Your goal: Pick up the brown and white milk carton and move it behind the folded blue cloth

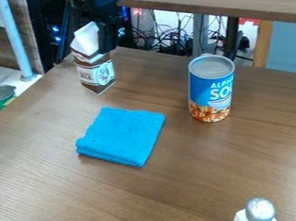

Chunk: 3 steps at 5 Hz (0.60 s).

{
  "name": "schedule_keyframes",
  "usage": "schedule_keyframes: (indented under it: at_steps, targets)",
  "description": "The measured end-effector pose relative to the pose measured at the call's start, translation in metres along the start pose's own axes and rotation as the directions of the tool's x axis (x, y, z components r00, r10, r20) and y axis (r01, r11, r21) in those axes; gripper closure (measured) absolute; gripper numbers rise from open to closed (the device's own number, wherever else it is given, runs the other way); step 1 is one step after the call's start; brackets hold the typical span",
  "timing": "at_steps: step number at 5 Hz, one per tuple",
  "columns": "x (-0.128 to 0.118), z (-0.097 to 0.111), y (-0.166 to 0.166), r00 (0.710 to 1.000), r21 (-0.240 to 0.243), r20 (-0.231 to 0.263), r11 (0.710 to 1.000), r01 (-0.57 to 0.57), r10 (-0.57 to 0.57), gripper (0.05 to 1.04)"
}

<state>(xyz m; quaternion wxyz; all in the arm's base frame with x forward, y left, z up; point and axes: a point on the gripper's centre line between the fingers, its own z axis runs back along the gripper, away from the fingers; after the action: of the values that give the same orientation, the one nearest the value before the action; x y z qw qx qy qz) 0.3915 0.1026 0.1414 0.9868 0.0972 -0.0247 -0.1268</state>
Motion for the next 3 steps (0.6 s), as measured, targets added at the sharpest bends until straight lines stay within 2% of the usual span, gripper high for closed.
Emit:
schedule_keyframes:
  at_steps: [1,2,3]
  targets:
    - [-0.002,-0.003,0.011,1.000,0.047,-0.002,0.999,-0.023,0.023,0.266]
    - [-0.004,-0.020,0.010,0.999,0.039,-0.048,0.999,-0.025,0.027,0.266]
    - [-0.016,-0.036,0.017,0.993,-0.018,-0.102,0.998,-0.055,0.053,0.266]
